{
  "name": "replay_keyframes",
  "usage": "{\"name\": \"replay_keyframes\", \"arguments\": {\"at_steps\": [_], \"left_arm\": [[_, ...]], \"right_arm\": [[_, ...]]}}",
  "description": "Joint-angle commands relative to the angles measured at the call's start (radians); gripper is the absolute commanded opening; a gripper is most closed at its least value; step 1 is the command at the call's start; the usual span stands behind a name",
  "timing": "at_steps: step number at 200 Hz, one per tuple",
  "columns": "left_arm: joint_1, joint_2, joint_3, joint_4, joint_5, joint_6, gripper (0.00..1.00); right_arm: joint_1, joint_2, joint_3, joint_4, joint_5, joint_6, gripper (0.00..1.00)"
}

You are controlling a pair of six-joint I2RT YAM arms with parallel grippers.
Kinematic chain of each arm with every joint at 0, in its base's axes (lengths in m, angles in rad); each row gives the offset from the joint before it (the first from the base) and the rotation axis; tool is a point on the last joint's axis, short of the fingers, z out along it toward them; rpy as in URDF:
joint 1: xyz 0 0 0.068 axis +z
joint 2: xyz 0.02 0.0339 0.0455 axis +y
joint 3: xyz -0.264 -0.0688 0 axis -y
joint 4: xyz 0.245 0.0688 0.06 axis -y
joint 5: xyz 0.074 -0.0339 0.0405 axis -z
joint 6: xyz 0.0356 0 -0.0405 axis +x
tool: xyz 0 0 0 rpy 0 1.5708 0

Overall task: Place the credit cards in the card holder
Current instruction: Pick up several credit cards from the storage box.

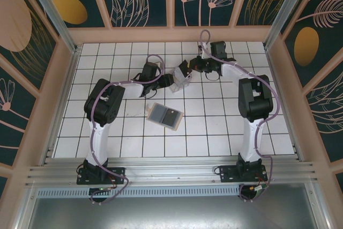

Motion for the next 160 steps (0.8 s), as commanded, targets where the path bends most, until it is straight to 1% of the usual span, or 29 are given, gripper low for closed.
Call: {"name": "replay_keyframes", "arguments": {"at_steps": [1, 42, 103, 160], "left_arm": [[-0.003, 0.018, -0.016, -0.122, 0.010, 0.002, 0.59], [-0.003, 0.018, -0.016, -0.120, 0.012, 0.000, 0.59], [-0.003, 0.017, -0.020, -0.119, 0.010, -0.003, 0.59], [-0.003, 0.014, -0.031, -0.114, 0.009, 0.000, 0.59]], "right_arm": [[-0.006, -0.054, 0.005, -0.026, 0.037, -0.039, 0.00], [-0.005, -0.050, -0.009, -0.007, 0.011, -0.030, 0.00], [-0.007, -0.049, -0.015, 0.043, -0.106, 0.020, 0.00], [-0.006, -0.042, -0.021, 0.042, -0.126, 0.018, 0.00]]}}
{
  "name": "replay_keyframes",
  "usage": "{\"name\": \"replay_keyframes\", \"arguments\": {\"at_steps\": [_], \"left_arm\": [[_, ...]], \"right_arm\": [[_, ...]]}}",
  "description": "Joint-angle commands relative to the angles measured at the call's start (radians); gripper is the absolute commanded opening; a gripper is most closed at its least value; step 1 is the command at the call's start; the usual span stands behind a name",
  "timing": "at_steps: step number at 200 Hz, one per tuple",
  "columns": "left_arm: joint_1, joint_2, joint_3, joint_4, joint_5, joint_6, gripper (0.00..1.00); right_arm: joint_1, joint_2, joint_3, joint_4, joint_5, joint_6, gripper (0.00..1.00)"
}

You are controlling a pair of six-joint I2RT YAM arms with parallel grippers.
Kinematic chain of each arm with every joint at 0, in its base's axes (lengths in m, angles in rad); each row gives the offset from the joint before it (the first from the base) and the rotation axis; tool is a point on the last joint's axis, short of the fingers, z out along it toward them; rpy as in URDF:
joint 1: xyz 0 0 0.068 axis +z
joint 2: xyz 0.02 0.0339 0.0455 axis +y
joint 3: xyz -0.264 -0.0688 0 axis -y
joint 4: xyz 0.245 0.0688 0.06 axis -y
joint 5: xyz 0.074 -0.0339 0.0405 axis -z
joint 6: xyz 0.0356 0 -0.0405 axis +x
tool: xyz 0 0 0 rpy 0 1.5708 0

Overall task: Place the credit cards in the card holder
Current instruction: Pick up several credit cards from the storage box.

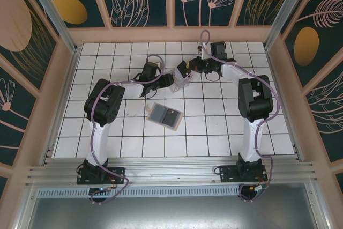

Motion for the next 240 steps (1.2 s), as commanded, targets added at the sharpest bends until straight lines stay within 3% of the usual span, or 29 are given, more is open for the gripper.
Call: {"name": "replay_keyframes", "arguments": {"at_steps": [1, 32, 104, 118, 173, 200, 240], "left_arm": [[-0.003, 0.014, -0.031, -0.114, 0.009, 0.000, 0.59], [-0.004, -0.009, -0.032, -0.127, 0.009, 0.000, 0.59], [-0.003, -0.246, 0.032, -0.284, -0.034, 0.080, 0.63], [0.002, -0.269, 0.064, -0.284, 0.011, 0.109, 0.63], [0.025, -0.125, 0.350, -0.393, 0.203, 0.225, 0.60], [0.025, -0.059, 0.456, -0.404, 0.299, 0.184, 0.57], [0.025, -0.009, 0.535, -0.467, 0.355, 0.168, 0.52]], "right_arm": [[-0.005, -0.041, -0.009, 0.025, -0.045, 0.000, 0.00], [-0.006, -0.048, -0.004, -0.001, -0.010, -0.027, 0.00], [-0.014, -0.072, -0.011, -0.056, 0.026, -0.160, 0.00], [-0.012, -0.075, -0.020, -0.046, 0.002, -0.179, 0.00], [0.018, -0.156, -0.085, 0.018, 0.079, -0.283, 0.00], [0.052, -0.193, -0.118, 0.051, 0.164, -0.331, 0.00], [0.103, -0.237, -0.160, 0.112, 0.302, -0.391, 0.00]]}}
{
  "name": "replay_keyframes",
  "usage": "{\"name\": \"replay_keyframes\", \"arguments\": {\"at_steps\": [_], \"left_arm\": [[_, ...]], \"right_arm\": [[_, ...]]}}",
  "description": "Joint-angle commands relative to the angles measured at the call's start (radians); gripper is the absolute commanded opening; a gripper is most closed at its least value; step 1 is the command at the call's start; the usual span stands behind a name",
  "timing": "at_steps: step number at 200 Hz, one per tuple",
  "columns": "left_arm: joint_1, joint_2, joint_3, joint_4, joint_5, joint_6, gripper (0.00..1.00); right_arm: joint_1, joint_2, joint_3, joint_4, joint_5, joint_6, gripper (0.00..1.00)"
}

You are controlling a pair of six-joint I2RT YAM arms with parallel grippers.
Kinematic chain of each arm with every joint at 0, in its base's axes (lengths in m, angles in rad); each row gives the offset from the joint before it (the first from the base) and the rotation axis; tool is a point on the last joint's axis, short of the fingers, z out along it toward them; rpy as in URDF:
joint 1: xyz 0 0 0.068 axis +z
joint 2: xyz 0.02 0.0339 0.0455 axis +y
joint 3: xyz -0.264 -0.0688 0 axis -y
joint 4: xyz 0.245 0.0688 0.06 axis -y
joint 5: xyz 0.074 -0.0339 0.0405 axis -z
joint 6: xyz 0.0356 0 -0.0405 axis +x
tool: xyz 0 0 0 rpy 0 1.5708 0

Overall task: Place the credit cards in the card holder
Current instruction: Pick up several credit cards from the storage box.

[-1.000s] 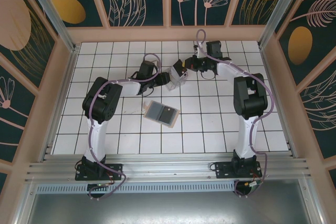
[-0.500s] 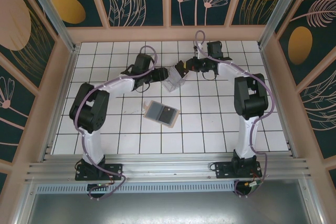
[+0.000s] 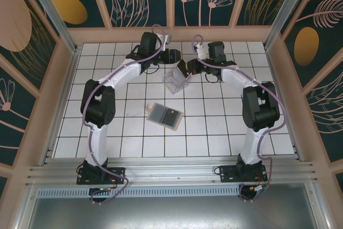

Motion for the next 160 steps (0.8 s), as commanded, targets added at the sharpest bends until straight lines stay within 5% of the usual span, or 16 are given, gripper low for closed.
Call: {"name": "replay_keyframes", "arguments": {"at_steps": [1, 81, 125, 160], "left_arm": [[0.004, 0.028, 0.045, -0.069, 0.081, -0.005, 0.52], [0.004, 0.085, 0.128, -0.167, 0.050, -0.011, 0.55], [0.007, 0.065, 0.113, -0.172, -0.039, -0.053, 0.57], [0.042, -0.105, -0.219, 0.194, 0.001, -0.243, 0.56]], "right_arm": [[0.027, -0.062, -0.035, 0.074, 0.107, -0.073, 0.00], [0.071, -0.064, -0.037, 0.080, 0.157, -0.116, 0.00], [0.009, -0.059, -0.042, 0.130, -0.021, -0.006, 0.00], [-0.080, -0.056, -0.073, 0.223, -0.228, 0.157, 0.00]]}}
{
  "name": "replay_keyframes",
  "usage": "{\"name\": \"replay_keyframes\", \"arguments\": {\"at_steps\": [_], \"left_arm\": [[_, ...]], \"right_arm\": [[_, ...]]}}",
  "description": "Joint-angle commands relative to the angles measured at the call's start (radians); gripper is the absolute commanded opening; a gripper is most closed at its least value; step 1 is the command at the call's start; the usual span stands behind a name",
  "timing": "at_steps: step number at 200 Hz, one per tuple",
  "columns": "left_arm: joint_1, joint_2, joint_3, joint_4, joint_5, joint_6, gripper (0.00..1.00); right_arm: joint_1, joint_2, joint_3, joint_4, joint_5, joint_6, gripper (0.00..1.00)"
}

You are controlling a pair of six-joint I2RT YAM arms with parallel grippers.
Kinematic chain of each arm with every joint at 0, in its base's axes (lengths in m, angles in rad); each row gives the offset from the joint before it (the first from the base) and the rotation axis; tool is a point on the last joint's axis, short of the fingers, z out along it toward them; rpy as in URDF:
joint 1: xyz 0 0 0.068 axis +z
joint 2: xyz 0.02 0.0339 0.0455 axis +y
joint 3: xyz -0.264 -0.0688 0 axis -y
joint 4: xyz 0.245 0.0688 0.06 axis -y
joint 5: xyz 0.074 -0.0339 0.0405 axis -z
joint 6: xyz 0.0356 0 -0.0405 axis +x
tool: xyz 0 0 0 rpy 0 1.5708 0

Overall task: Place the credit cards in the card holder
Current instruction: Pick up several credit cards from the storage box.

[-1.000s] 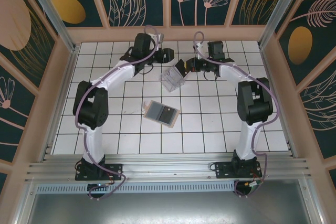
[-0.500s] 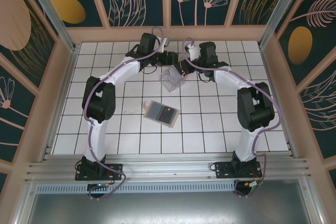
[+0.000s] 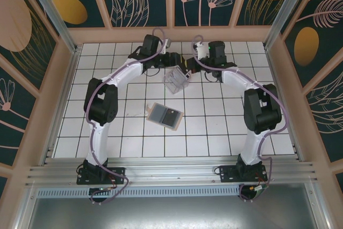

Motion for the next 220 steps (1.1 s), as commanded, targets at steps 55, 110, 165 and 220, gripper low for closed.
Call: {"name": "replay_keyframes", "arguments": {"at_steps": [55, 110, 165, 220], "left_arm": [[0.038, -0.145, -0.342, 0.626, 0.267, -0.299, 0.52], [0.039, -0.114, -0.379, 0.942, 0.397, -0.477, 0.49], [0.040, -0.103, -0.379, 1.000, 0.418, -0.516, 0.43], [0.062, -0.110, -0.409, 1.020, 0.401, -0.530, 0.44]], "right_arm": [[-0.146, -0.023, -0.116, 0.431, -0.489, 0.449, 0.00], [-0.156, -0.035, -0.150, 0.572, -0.567, 0.582, 0.00], [-0.164, -0.035, -0.154, 0.657, -0.580, 0.655, 0.00], [-0.193, -0.057, -0.176, 0.714, -0.575, 0.702, 0.00]]}}
